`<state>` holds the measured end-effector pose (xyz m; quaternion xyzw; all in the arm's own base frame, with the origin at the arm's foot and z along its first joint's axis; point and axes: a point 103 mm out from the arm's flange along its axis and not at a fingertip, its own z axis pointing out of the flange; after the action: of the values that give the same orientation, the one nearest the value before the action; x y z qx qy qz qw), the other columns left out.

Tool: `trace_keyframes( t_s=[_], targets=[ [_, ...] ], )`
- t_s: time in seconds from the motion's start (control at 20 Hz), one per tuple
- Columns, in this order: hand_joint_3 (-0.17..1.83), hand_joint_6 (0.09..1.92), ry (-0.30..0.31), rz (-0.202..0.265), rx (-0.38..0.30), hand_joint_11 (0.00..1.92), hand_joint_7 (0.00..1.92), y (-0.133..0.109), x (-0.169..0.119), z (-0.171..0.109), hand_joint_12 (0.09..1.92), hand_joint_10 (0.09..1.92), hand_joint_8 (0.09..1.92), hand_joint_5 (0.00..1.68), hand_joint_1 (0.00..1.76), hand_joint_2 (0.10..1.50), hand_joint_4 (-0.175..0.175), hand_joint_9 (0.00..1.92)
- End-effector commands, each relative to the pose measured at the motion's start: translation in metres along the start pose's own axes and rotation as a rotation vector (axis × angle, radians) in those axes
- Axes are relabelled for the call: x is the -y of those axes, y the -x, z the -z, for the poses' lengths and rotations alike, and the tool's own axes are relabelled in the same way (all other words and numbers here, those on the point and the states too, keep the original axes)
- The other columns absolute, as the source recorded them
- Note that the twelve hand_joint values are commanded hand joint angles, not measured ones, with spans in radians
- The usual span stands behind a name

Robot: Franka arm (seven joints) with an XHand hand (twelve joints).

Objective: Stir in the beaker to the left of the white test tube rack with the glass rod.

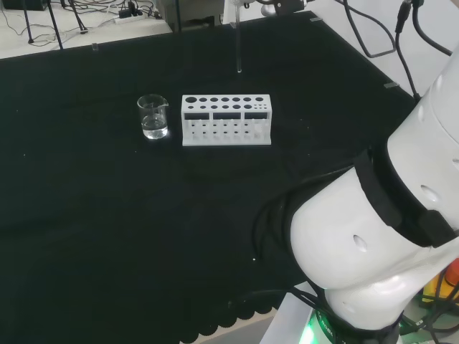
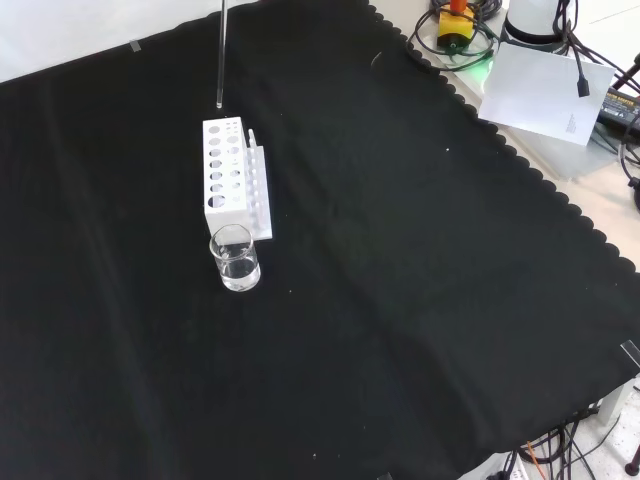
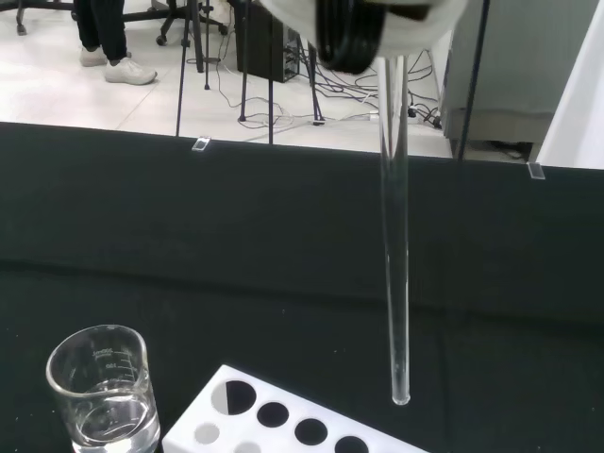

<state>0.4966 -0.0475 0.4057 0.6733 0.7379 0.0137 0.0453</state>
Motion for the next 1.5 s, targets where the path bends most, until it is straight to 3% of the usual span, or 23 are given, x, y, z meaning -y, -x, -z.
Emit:
trace_keyframes(
  t_s=[0.05,0.45,1.1,1.5],
  targets=[
    [0.42,0.58,-0.009,0.010,0.007,1.69,1.08,-0.005,-0.001,-0.002,0.74,0.76,1.23,1.10,1.30,0.87,-0.175,1.73],
    [0.42,0.57,-0.018,0.055,-0.010,1.69,1.08,-0.030,-0.014,-0.002,0.74,0.76,1.22,1.11,1.30,0.87,-0.175,1.73],
    [0.42,0.56,0.004,0.242,-0.043,1.69,1.09,-0.110,-0.055,0.004,0.75,0.76,1.22,1.11,1.30,0.87,-0.175,1.73],
    [0.42,0.56,0.000,0.314,-0.082,1.69,1.09,-0.136,-0.080,-0.016,0.75,0.76,1.21,1.12,1.30,0.87,-0.175,1.74]
  ],
)
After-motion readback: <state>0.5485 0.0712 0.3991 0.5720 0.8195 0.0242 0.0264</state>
